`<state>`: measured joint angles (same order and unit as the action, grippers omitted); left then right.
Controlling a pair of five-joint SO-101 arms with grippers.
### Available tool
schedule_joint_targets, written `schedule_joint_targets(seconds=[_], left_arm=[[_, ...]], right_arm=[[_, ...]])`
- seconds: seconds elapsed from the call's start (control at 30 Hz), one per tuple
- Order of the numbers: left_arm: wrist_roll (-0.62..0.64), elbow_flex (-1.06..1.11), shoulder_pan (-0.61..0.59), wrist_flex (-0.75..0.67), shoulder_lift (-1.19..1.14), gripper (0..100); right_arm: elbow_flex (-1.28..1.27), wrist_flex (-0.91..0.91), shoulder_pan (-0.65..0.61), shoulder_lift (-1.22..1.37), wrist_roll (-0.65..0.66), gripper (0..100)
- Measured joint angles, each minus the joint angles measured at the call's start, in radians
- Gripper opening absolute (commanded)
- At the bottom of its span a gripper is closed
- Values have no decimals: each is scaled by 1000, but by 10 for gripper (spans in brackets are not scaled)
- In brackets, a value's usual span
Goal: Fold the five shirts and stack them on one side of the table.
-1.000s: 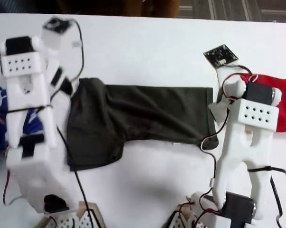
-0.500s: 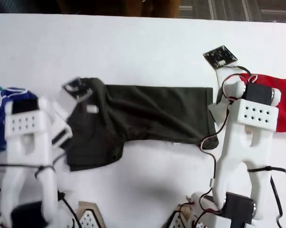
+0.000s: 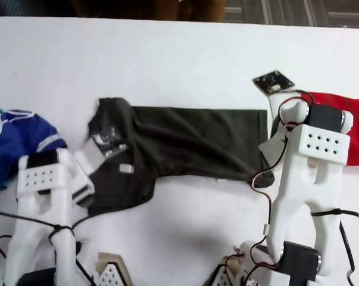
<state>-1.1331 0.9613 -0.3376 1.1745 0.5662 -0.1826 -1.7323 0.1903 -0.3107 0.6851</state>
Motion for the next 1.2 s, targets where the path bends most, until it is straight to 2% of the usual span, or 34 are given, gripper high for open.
schedule_joint_targets(seconds=[0.33,0.47,0.77,0.9,1.2], left_arm=[[-138,180,0,-187,3,252],[-181,189,2,-195,3,250],[-178,203,91,-146,5,249],[-157,222,141,-164,5,249],[-137,224,175,-221,5,248]], right_arm=[[0,-14,-2,0,-123,19],[0,-14,-2,0,-132,19],[0,-14,-2,0,-132,19],[0,-14,-2,0,-132,19],[0,-14,-2,0,-132,19]])
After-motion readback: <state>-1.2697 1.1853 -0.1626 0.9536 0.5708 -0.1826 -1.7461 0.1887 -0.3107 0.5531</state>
